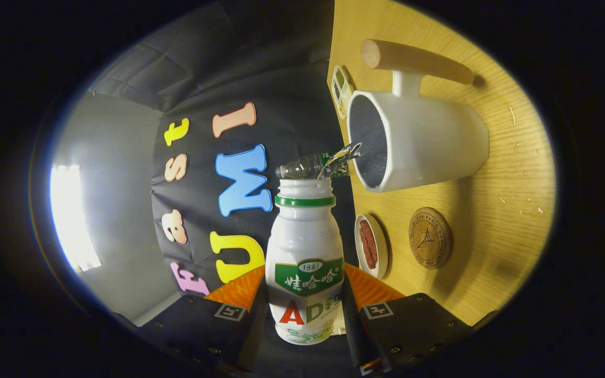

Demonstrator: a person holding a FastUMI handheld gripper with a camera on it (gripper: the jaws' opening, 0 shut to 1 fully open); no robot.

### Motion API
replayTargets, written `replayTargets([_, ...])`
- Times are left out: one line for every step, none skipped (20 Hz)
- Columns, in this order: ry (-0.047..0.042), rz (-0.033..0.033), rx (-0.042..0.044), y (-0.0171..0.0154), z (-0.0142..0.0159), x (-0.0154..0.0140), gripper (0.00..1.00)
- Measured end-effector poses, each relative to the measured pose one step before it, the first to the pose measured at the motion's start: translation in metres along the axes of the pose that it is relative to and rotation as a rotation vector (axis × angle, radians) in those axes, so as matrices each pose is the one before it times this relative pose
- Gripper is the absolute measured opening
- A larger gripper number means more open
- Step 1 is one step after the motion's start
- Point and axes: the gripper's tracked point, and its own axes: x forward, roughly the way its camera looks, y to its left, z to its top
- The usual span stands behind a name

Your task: Take the bottle from table, then pour the juice into the cup, finally place the bottle on the coaster

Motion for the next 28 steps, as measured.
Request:
replayTargets([-0.00055,0.00249,0.00377,0.00019,0.00017,0.00007,0.66])
replayTargets([0.00122,0.00068,0.00375,0.00045,-0.00047,0.00084,0.66])
replayTargets([-0.00022,-0.00025,0.00414,0.00004,0.00048,-0.0001,0.66])
replayTargets([0.00031,0.00127,0.00579,0.00094,-0.00048,-0.00015,0.66])
replayTargets([-0.00049,0.00207,0.0057,0.00061,-0.0003,-0.00017,0.66])
replayTargets([-0.00036,0.00438,0.00397,0.00106,0.00031,0.00011,0.66])
replayTargets([-0.00083,0.0043,0.00156,0.00026,-0.0007,0.00103,0.66])
replayTargets([-0.00127,0.0011,0.00244,0.00007,-0.00005,0.00028,0.66])
replayTargets([-0.0002,0.00237,0.00403,0.00031,0.00018,-0.00009,0.66])
replayTargets([-0.00149,0.00169,0.00492,0.00064,0.0,0.00044,0.66])
replayTargets([-0.00252,0.00258,0.00413,0.00042,0.00037,-0.00034,0.66])
replayTargets([-0.0008,-0.0024,0.00322,-0.00026,-0.00009,0.00047,0.66])
replayTargets([-0.00172,-0.00328,0.00314,-0.00021,0.00082,-0.00037,0.66])
replayTargets([-0.00449,0.00088,0.00213,0.00101,0.00089,-0.00024,0.66])
replayTargets([-0.00131,0.00028,0.00136,-0.00013,0.00083,-0.00025,0.66])
replayTargets([-0.00295,0.00313,0.00227,0.00058,-0.00006,0.0002,0.66])
replayTargets([-0.00029,0.00155,0.00272,-0.00004,0.00102,0.0001,0.66])
replayTargets([0.00065,0.00196,0.00292,0.00036,-0.00116,0.00065,0.66])
replayTargets([-0.0006,0.00357,0.00445,0.00017,-0.00006,0.00041,0.66])
replayTargets([0.0013,0.0002,0.00529,0.0007,-0.00005,-0.00012,0.66])
replayTargets([-0.00164,0.00015,0.00426,0.00004,0.00075,-0.00038,0.66])
replayTargets([-0.0011,0.00052,0.00619,0.00109,0.00058,-0.00044,0.66])
replayTargets([-0.00211,0.00284,0.00502,0.00071,0.00141,-0.00076,0.66])
replayTargets([-0.00047,0.00058,0.00207,-0.00001,-0.00127,0.00101,0.66])
replayTargets([-0.00061,-0.00124,0.00086,-0.00053,-0.00029,0.00046,0.66])
replayTargets([-0.00069,0.00058,0.00062,0.00057,0.00079,-0.00013,0.66])
replayTargets([-0.00039,0.00055,0.00256,-0.00012,0.00104,-0.00106,0.66])
replayTargets([-0.00052,0.00212,0.00295,0.0006,0.00099,-0.00015,0.66])
